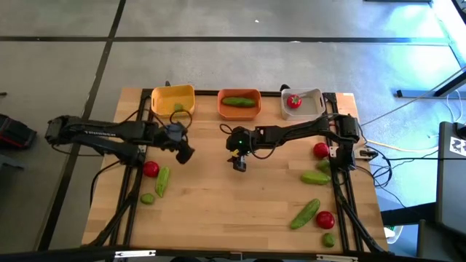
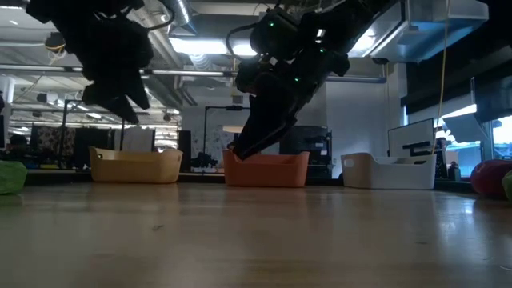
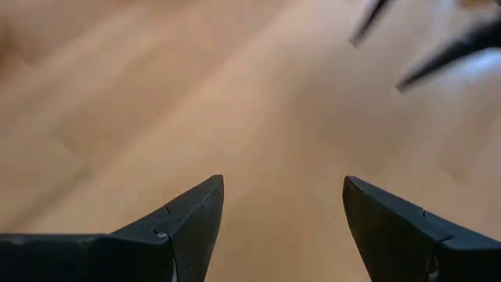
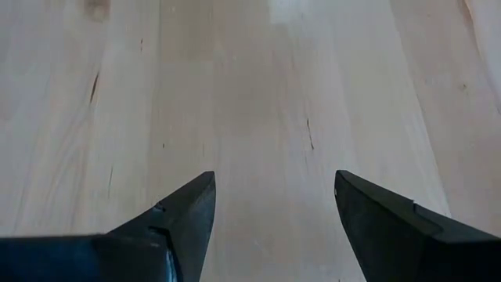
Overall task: Sort produce into baskets
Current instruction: Put the cucumber into the orange bin
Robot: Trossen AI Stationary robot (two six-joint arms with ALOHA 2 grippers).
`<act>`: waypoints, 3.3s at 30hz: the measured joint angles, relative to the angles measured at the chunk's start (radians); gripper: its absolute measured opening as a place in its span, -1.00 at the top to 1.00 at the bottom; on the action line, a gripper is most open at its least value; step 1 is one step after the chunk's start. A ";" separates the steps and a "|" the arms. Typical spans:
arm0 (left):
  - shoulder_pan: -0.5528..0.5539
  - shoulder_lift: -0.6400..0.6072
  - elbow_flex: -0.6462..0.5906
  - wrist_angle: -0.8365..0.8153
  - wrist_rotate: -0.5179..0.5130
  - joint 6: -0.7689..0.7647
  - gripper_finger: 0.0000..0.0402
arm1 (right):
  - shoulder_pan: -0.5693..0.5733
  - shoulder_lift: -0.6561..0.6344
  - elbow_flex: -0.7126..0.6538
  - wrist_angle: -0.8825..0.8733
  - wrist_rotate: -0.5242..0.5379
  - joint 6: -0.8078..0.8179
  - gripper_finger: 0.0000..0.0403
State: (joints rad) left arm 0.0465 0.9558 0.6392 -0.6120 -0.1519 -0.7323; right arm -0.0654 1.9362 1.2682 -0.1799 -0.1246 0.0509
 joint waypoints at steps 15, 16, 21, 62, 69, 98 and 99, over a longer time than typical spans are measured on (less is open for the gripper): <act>-0.238 0.000 0.000 -0.246 0.110 -0.379 -0.27 | 0.000 0.000 0.000 0.005 0.000 0.009 -0.25; -0.255 0.000 0.000 -0.252 0.118 -0.406 -0.27 | 0.000 0.000 0.000 0.006 0.000 0.009 -0.25; -0.349 0.002 0.000 -0.254 0.133 -0.545 -0.27 | 0.000 0.000 0.000 0.011 0.000 0.009 -0.25; -0.629 0.213 -0.089 -0.257 0.174 -0.941 -0.27 | 0.000 0.000 0.000 0.026 0.000 0.007 -0.25; -0.628 0.224 -0.143 -0.155 0.173 -0.884 -0.15 | 0.000 0.000 0.000 0.027 0.000 0.005 -0.25; -0.460 0.223 -0.049 -0.019 -0.076 -0.259 0.17 | 0.001 0.000 0.000 0.079 -0.002 0.003 -0.25; -0.449 0.223 -0.049 0.002 -0.080 -0.233 0.17 | 0.000 0.000 0.000 0.084 -0.010 0.003 -0.25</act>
State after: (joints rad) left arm -0.4029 1.1790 0.5900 -0.6102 -0.2320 -0.9649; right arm -0.0649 1.9358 1.2686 -0.0960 -0.1347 0.0536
